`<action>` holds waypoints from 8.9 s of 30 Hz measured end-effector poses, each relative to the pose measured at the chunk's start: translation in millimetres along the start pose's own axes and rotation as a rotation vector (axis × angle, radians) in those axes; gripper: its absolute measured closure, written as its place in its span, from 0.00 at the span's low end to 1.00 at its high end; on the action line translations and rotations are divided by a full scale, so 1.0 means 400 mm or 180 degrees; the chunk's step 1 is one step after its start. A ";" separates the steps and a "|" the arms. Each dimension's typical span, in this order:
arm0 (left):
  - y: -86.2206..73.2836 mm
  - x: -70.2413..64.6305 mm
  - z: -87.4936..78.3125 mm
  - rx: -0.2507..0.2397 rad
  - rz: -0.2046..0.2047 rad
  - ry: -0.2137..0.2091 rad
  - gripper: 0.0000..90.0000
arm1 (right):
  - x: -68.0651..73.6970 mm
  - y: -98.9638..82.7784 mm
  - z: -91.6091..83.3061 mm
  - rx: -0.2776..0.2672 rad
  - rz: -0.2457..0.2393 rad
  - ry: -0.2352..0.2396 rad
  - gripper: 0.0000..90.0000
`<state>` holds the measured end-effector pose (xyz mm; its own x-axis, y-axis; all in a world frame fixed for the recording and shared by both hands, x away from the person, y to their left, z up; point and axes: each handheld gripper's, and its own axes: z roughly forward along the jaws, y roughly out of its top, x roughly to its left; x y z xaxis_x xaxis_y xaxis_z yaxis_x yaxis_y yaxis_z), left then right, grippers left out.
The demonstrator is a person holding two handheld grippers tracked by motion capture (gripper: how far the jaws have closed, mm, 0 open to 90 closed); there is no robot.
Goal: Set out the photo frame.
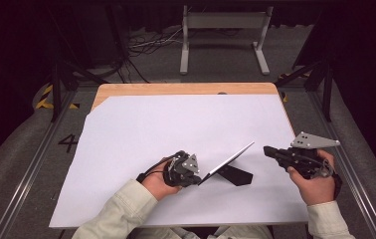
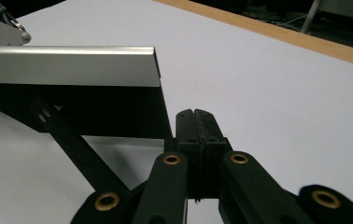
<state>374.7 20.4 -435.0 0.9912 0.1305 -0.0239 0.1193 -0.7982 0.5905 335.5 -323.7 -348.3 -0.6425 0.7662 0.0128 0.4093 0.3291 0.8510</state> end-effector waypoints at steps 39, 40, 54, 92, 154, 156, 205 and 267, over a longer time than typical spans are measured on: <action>0.103 -0.108 0.064 0.0226 0.0666 -0.0491 1.00 | 0.019 0.004 -0.041 0.0094 0.0074 0.0135 1.00; 0.107 -0.110 0.066 0.0237 0.0692 -0.0529 1.00 | 0.019 0.003 -0.043 0.0098 0.0081 0.0135 1.00; 0.162 -0.141 0.112 0.0146 0.0905 -0.0669 1.00 | 0.009 -0.029 -0.085 0.0093 0.0191 -0.0001 1.00; 0.195 -0.147 0.164 -0.0316 0.0609 -0.0475 0.97 | 0.001 -0.041 -0.107 0.0070 0.0272 -0.0069 0.99; 0.004 -0.024 -0.004 -0.0377 -0.0224 -0.0160 0.84 | 0.104 0.091 -0.104 0.0422 0.0611 0.0186 0.66; 0.004 -0.024 -0.003 -0.0372 -0.0228 -0.0161 0.84 | 0.107 0.091 -0.102 0.0438 0.0641 0.0187 0.65; -0.003 -0.010 0.001 -0.0293 -0.0292 -0.0101 0.83 | 0.136 0.067 -0.005 0.0890 0.0541 0.0066 0.82; -0.162 0.040 -0.139 -0.0604 -0.1048 0.0532 0.60 | 0.104 0.268 0.080 0.1070 -0.0675 0.0623 0.93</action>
<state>379.4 106.8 -429.0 0.8769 0.4669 -0.1144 0.4002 -0.5773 0.7118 373.3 -238.9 -273.2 -0.8324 0.5539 -0.0169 0.4223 0.6538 0.6278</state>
